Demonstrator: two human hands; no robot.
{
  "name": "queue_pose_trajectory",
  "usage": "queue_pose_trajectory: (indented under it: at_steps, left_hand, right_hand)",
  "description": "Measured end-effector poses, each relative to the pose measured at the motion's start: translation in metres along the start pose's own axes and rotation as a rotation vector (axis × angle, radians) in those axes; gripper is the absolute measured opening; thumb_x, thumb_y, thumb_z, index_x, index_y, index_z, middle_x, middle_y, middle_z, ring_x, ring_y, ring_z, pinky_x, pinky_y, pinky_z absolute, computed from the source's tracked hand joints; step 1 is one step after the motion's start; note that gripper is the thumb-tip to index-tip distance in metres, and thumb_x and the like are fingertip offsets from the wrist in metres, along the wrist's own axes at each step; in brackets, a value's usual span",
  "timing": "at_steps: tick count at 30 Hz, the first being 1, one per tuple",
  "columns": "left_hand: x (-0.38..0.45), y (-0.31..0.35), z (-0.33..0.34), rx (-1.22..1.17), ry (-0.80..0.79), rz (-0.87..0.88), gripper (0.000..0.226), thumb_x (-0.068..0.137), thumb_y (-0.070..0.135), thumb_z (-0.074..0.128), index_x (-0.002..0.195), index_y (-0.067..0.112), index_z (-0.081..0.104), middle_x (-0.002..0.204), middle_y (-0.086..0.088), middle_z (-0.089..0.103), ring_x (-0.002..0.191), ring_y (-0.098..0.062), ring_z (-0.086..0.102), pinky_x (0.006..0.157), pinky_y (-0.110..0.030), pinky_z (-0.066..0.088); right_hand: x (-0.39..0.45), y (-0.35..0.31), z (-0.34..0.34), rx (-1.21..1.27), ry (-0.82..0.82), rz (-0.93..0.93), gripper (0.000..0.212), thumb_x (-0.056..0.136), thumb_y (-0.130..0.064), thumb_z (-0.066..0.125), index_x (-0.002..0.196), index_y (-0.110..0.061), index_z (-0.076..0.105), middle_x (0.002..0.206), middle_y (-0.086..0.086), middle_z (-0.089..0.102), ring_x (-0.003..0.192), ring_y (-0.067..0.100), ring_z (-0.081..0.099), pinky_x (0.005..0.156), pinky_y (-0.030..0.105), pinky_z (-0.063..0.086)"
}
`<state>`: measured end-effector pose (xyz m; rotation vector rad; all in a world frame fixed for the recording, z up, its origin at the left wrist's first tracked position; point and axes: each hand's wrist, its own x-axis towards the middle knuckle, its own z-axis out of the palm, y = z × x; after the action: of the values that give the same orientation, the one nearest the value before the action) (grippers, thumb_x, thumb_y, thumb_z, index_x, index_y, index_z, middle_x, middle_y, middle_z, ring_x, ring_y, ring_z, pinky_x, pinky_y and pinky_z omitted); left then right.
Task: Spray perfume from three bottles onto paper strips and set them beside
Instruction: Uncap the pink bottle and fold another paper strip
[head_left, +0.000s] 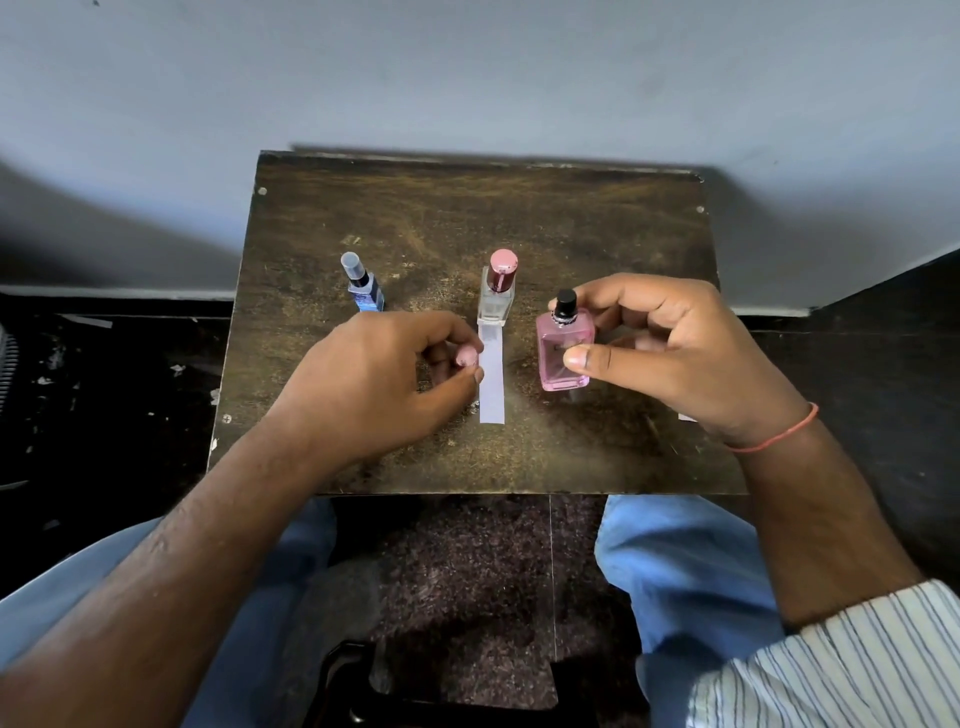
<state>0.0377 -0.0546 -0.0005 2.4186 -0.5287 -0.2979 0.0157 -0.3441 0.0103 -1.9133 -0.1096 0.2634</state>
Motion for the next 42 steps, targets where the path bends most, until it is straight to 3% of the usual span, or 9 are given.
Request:
queue_pose_trajectory:
  at_steps: [3,7,13,18,22,25,31,36,42]
  left_hand:
    - [-0.002,-0.002,0.000,0.061,-0.056,-0.044,0.020,0.094,0.052,0.071,0.113,0.047,0.072,0.081,0.027,0.071,0.076,0.008,0.067,0.069,-0.032,0.060]
    - [-0.003,-0.005,-0.002,0.121,-0.079,-0.072,0.022,0.092,0.051,0.072,0.114,0.050,0.068,0.082,0.029,0.071,0.076,0.008,0.065,0.071,-0.032,0.060]
    - [-0.005,-0.006,-0.003,0.148,-0.106,-0.088,0.033,0.089,0.053,0.075,0.120,0.052,0.063,0.080,0.029,0.070,0.079,0.003,0.068,0.075,-0.036,0.063]
    - [-0.004,-0.005,-0.004,0.066,0.033,-0.051,0.044,0.078,0.073,0.069,0.115,0.049,0.066,0.078,0.020,0.069,0.069,0.003,0.065,0.060,-0.025,0.050]
    - [-0.002,0.001,-0.004,-0.122,0.171,0.002,0.028,0.084,0.064,0.076,0.095,0.038,0.072,0.064,0.010,0.060,0.058,-0.009,0.061,0.056,-0.016,0.041]
    - [-0.003,0.009,-0.003,-0.193,0.213,0.042,0.025,0.089,0.057,0.078,0.085,0.033,0.073,0.058,0.006,0.057,0.053,-0.011,0.057,0.054,-0.013,0.041]
    - [-0.001,0.022,0.003,-0.277,0.204,0.090,0.026,0.094,0.048,0.079,0.080,0.027,0.073,0.054,0.004,0.051,0.048,-0.007,0.047,0.053,-0.014,0.037]
    - [0.003,0.028,0.009,-0.303,0.185,0.099,0.023,0.096,0.045,0.079,0.081,0.028,0.073,0.054,0.002,0.053,0.048,-0.009,0.047,0.053,-0.015,0.038]
    - [0.007,0.035,0.015,-0.271,0.155,0.114,0.022,0.096,0.047,0.077,0.079,0.034,0.071,0.055,0.002,0.055,0.048,-0.013,0.050,0.049,-0.025,0.040]
  right_hand:
    - [0.002,0.005,-0.002,-0.063,0.033,0.002,0.040,0.088,-0.001,0.087,0.125,-0.011,0.078,0.112,0.011,0.081,0.103,0.034,0.077,0.097,0.051,0.064]
    - [0.004,0.010,-0.002,-0.136,0.054,0.020,0.042,0.086,-0.004,0.090,0.126,-0.014,0.079,0.109,0.007,0.082,0.103,0.029,0.078,0.101,0.052,0.062]
    - [0.004,0.008,-0.002,-0.130,0.021,0.013,0.042,0.084,-0.008,0.092,0.123,-0.020,0.081,0.106,-0.005,0.084,0.099,0.014,0.079,0.098,0.036,0.063]
    - [0.001,0.005,-0.006,-0.127,-0.022,0.064,0.046,0.080,-0.009,0.095,0.120,-0.027,0.081,0.103,-0.006,0.080,0.095,0.011,0.077,0.090,0.032,0.065]
    - [-0.003,0.009,-0.015,-0.329,0.019,0.077,0.053,0.075,-0.025,0.099,0.120,-0.041,0.076,0.102,-0.030,0.070,0.083,0.011,0.064,0.078,0.014,0.049]
    - [-0.007,0.016,-0.029,-0.529,0.160,0.160,0.049,0.075,-0.039,0.098,0.117,-0.044,0.071,0.102,-0.025,0.065,0.079,0.000,0.058,0.068,0.007,0.039]
    - [-0.025,0.030,-0.053,-0.682,0.351,0.441,0.061,0.070,-0.057,0.097,0.113,-0.032,0.062,0.114,-0.003,0.063,0.102,0.015,0.057,0.081,0.034,0.039]
    - [-0.034,0.033,-0.064,-0.719,0.326,0.648,0.058,0.074,-0.080,0.081,0.093,-0.026,0.077,0.093,-0.002,0.076,0.086,0.023,0.070,0.080,0.041,0.055]
    - [-0.042,0.031,-0.071,-0.645,0.343,0.666,0.043,0.083,-0.070,0.082,0.076,-0.027,0.079,0.070,-0.001,0.074,0.073,0.026,0.072,0.074,0.041,0.061]
